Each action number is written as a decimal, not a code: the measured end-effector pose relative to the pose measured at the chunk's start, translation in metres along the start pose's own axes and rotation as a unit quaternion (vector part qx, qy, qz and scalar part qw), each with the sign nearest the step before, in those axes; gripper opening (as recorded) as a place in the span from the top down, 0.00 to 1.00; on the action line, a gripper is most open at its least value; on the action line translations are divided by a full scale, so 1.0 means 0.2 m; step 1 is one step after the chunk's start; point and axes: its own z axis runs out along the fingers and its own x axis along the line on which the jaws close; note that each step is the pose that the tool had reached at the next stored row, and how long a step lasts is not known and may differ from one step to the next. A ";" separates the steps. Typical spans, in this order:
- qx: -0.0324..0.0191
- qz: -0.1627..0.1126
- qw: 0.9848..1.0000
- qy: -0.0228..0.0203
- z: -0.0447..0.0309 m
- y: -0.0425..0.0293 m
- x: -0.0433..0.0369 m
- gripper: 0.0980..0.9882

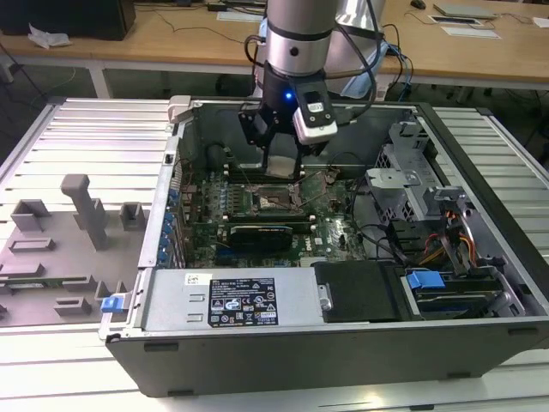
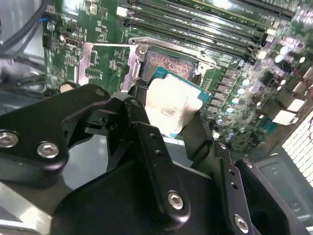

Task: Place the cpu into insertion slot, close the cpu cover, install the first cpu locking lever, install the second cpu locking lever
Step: 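Place the cpu into insertion slot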

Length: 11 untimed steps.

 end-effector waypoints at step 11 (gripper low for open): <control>-0.002 0.147 0.989 -0.011 0.024 -0.002 0.000 0.51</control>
